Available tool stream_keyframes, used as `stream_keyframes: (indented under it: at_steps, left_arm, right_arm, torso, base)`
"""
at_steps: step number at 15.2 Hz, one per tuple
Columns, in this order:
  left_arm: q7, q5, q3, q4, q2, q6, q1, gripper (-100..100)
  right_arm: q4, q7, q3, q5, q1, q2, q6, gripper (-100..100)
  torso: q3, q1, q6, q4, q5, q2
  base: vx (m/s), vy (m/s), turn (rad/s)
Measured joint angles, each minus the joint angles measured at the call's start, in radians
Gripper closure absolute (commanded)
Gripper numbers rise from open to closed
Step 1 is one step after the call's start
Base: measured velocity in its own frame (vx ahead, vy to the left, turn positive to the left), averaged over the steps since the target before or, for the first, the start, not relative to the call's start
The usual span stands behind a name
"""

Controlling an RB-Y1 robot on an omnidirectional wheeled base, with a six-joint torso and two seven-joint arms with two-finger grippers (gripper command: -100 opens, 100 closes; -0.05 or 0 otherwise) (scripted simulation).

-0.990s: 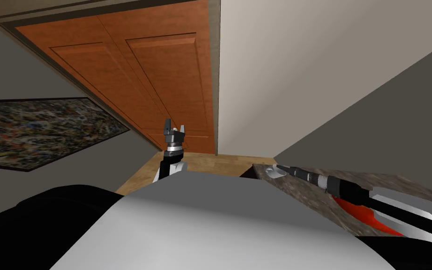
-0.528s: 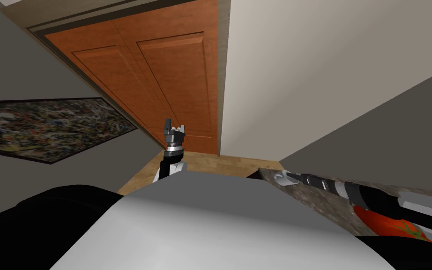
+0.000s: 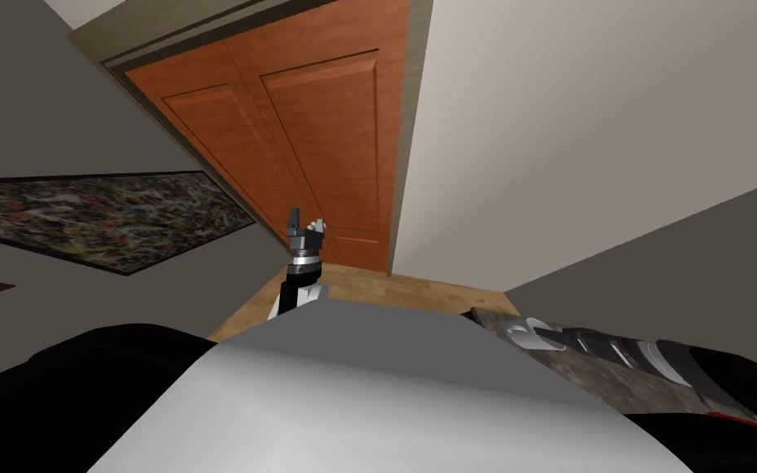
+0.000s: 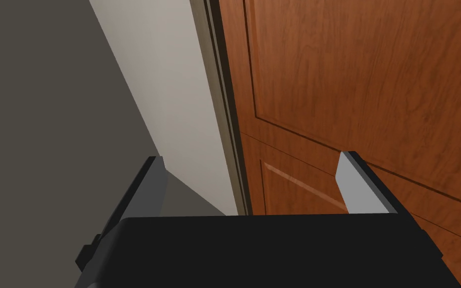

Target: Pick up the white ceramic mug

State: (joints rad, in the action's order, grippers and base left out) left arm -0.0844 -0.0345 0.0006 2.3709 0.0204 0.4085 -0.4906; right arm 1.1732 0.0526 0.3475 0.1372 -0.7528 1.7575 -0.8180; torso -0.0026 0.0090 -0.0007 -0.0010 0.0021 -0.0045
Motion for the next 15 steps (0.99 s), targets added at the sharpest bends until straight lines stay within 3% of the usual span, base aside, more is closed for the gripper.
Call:
stream_keyframes:
  at_steps: [3, 5, 6, 8, 14, 15]
  left_arm:
    - [0.0, 0.0, 0.0, 0.0, 0.0, 0.0, 0.0, 0]
    - [0.0, 0.0, 0.0, 0.0, 0.0, 0.0, 0.0, 0]
    - [0.0, 0.0, 0.0, 0.0, 0.0, 0.0, 0.0, 0]
    - [0.0, 0.0, 0.0, 0.0, 0.0, 0.0, 0.0, 0]
    - [0.0, 0.0, 0.0, 0.0, 0.0, 0.0, 0.0, 0]
    - [0.0, 0.0, 0.0, 0.0, 0.0, 0.0, 0.0, 0]
  right_arm:
    - [-0.015, -0.026, 0.023, -0.037, -0.078, 0.057, 0.002, -100]
    - [-0.051, -0.011, 0.054, 0.005, -0.057, 0.06, -0.013, -100]
    - [-0.049, -0.014, 0.065, -0.01, -0.08, 0.079, -0.011, -100]
    - [-0.06, -0.011, 0.081, 0.004, -0.08, 0.086, -0.01, -100]
    - [-0.062, -0.036, 0.091, 0.013, -0.082, 0.016, 0.02, -100]
    - [-0.07, -0.033, 0.097, 0.033, -0.065, -0.005, 0.024, -100]
  torso:
    - [0.0, 0.001, 0.0, 0.0, 0.0, 0.0]
    - [0.0, 0.001, 0.001, 0.0, 0.0, 0.001]
    - [0.0, 0.001, 0.0, 0.0, 0.0, 0.0]
    - [0.0, -0.001, 0.001, 0.0, 0.0, 0.001]
    - [0.003, -0.01, 0.001, 0.001, -0.003, 0.005]
    - [0.003, -0.01, 0.001, 0.001, -0.003, 0.005]
  base:
    - [0.056, 0.106, 0.118]
    - [0.055, 0.095, 0.081]
    - [0.068, 0.096, 0.098]
    - [0.034, 0.035, 0.052]
    - [0.012, -0.024, 0.077]
    - [0.007, -0.015, 0.031]
